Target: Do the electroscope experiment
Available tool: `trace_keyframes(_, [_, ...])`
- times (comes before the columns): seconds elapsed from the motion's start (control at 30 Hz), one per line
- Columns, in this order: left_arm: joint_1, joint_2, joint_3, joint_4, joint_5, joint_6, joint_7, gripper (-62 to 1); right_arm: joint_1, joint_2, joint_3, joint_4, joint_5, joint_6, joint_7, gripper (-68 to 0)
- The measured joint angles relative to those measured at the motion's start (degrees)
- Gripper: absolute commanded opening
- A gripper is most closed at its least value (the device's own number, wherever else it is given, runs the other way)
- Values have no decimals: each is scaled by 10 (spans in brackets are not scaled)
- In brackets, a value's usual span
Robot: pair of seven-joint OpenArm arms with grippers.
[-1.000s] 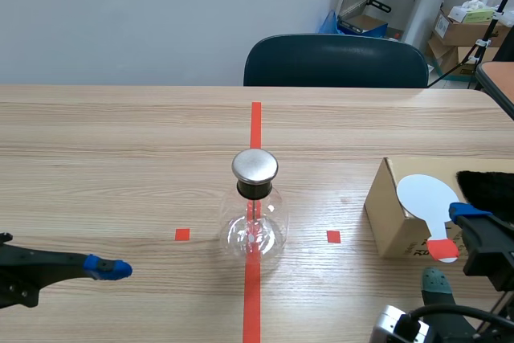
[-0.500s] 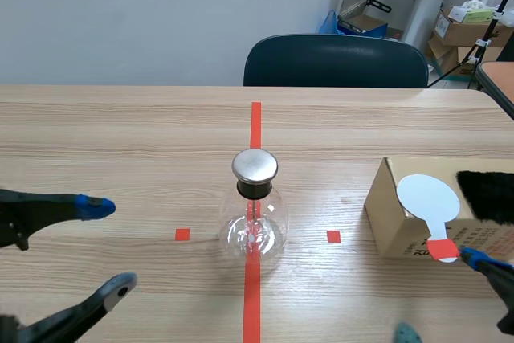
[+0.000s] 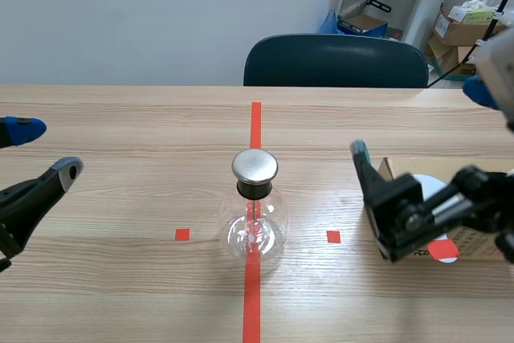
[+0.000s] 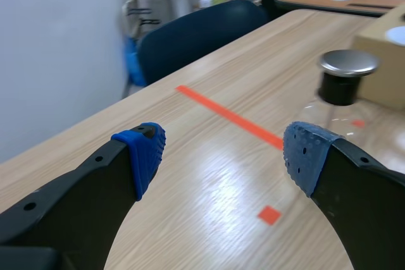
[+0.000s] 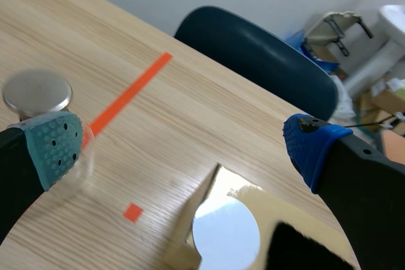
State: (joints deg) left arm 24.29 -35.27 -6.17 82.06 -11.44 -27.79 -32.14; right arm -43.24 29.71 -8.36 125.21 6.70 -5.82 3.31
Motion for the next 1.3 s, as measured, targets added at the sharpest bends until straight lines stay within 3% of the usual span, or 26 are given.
trace_keyframes(0.17, [28,39,-80,1,-2,-19,11,-194,78,5,0,6,96,72,-68,4])
trace_keyframes(0.27, [62,53,-110,1,-4,-19,11,-194,109,3,0,5,118,91,-79,4])
trace_keyframes(0.33, [83,72,-128,1,-1,-19,11,-194,122,3,0,4,123,92,-79,4])
trace_keyframes(0.53, [110,138,-172,1,54,-19,11,-194,132,3,0,0,124,92,-79,4])
trace_keyframes(0.73, [108,161,-173,6,91,-19,11,-194,132,3,0,0,124,92,-97,4])
trace_keyframes(1.07, [128,193,-172,73,105,-7,32,-194,132,3,0,-2,124,91,-116,4])
trace_keyframes(1.3, [138,203,-171,78,112,-3,45,-194,132,3,0,-2,124,91,-116,4])
